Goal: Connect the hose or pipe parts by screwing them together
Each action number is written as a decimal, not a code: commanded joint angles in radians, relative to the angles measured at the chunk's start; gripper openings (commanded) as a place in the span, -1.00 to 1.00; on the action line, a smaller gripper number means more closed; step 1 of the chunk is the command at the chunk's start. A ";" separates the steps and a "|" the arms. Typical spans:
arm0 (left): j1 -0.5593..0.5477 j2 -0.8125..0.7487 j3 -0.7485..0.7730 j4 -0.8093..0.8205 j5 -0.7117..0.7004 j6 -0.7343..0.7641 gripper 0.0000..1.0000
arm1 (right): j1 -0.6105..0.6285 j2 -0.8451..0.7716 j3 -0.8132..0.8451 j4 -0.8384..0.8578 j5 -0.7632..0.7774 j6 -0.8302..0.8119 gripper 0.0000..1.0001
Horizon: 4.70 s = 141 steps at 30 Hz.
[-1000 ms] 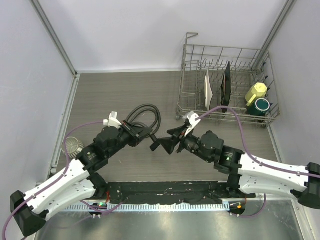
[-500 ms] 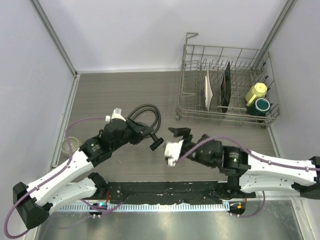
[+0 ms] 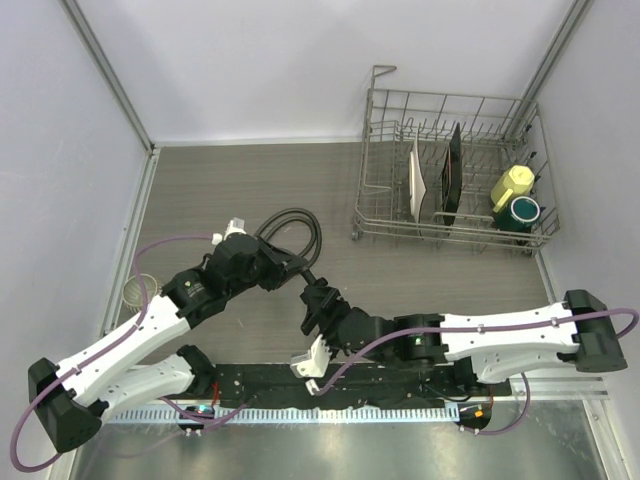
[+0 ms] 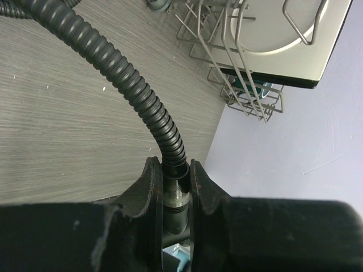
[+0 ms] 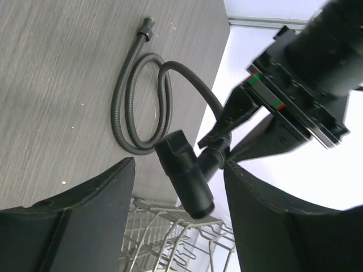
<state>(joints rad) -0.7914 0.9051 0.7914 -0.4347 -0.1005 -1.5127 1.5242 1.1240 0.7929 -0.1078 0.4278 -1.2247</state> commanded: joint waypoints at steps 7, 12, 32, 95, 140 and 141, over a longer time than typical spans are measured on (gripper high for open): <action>0.000 -0.029 0.008 0.138 0.041 -0.038 -1.00 | -0.009 0.102 -0.101 0.423 0.210 0.080 -0.63; 0.000 -0.052 -0.067 0.298 0.065 -0.087 -1.00 | -0.048 0.094 -0.109 0.526 0.325 0.621 -0.98; 0.000 -0.075 -0.069 0.252 -0.065 0.042 -1.00 | -0.133 -0.113 -0.270 0.544 0.180 1.147 0.14; 0.001 -0.225 -0.297 0.525 -0.111 0.026 0.18 | -0.275 -0.038 -0.414 1.034 0.285 2.026 -0.98; 0.000 0.012 -0.202 0.536 0.097 0.040 -1.00 | -0.352 -0.121 -0.360 0.794 0.025 2.084 -0.54; 0.000 0.008 -0.201 0.531 0.097 0.039 -1.00 | -0.357 -0.150 -0.344 0.746 0.005 2.049 -0.20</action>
<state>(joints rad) -0.7914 0.9154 0.5583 0.1059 -0.0273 -1.4765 1.1805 1.0435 0.3744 0.6998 0.4698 0.8749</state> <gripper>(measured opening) 0.059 0.364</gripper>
